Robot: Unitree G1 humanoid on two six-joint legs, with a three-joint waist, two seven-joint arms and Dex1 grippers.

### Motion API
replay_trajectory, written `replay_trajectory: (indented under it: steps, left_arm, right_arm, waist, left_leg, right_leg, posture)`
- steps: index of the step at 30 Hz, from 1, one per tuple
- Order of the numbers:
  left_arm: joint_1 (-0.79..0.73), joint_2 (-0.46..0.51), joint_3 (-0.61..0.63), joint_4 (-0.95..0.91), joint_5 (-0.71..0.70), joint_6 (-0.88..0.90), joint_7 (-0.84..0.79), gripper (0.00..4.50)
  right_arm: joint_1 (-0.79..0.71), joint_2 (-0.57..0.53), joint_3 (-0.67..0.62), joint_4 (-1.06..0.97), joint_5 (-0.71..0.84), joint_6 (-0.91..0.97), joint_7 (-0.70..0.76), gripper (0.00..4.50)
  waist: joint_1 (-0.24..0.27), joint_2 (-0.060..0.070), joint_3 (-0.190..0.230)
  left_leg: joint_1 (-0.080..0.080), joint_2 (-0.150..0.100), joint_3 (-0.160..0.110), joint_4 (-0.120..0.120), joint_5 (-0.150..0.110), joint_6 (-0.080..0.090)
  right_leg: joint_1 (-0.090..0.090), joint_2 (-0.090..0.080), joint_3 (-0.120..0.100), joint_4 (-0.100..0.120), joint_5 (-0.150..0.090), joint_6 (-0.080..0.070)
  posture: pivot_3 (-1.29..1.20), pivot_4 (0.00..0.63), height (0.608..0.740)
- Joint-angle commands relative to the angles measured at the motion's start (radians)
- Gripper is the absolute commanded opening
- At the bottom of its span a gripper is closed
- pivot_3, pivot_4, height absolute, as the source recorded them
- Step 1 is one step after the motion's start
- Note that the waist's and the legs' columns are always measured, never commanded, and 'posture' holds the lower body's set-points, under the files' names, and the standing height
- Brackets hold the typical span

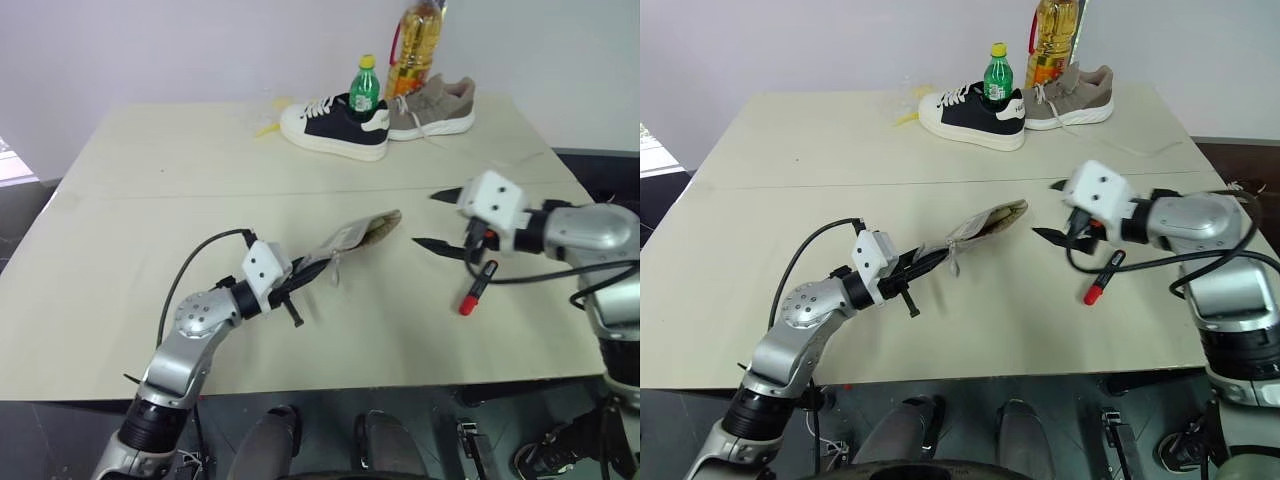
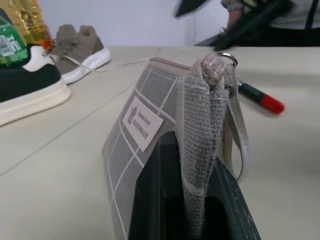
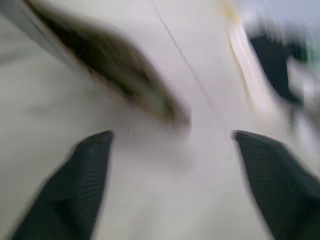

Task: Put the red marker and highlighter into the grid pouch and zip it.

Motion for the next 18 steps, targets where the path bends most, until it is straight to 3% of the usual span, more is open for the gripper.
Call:
replay_trajectory:
  steps: [1, 6, 13, 18]
  left_arm:
    - [-0.022, -0.028, -0.029, 0.061, 0.036, -0.084, 0.0, 0.0]
    - [-0.035, -0.066, -0.047, 0.137, 0.039, -0.137, -0.018, 0.0]
    - [-0.056, -0.093, -0.062, 0.19, 0.043, -0.172, -0.036, 0.0]
    - [-0.061, -0.099, -0.053, 0.191, 0.043, -0.175, -0.032, 0.0]
  right_arm:
    - [0.042, 0.012, -0.079, -0.097, 0.029, 0.377, -0.13, 4.46]
    - [0.015, 0.135, -0.202, -0.184, 0.028, 0.761, -0.295, 4.46]
    - [0.108, 0.238, -0.245, -0.211, -0.003, 0.864, -0.447, 4.46]
    - [0.095, 0.337, -0.259, -0.188, 0.036, 0.864, -0.509, 4.46]
  waist:
    - [0.002, 0.001, 0.0]
    - [0.004, 0.003, -0.001]
    - [0.003, 0.004, -0.001]
    - [0.001, 0.005, -0.002]
  left_leg:
    - [0.0, 0.0, 0.0, 0.0, 0.0, 0.0]
    - [-0.001, 0.002, 0.004, 0.0, 0.0, 0.001]
    - [-0.003, 0.0, 0.004, 0.001, -0.002, 0.003]
    - [-0.002, 0.001, 0.004, 0.002, -0.002, 0.003]
  right_leg:
    - [0.0, 0.0, 0.0, 0.0, 0.0, 0.0]
    - [-0.003, 0.0, 0.001, 0.001, 0.001, -0.001]
    - [-0.001, 0.001, 0.0, -0.005, 0.004, 0.005]
    - [-0.001, 0.002, 0.001, -0.005, 0.006, 0.007]
  posture:
    - [0.0, 0.15, 0.734]
    - [0.0, 0.15, 0.734]
    - [0.0, 0.15, 0.734]
    - [0.0, 0.15, 0.734]
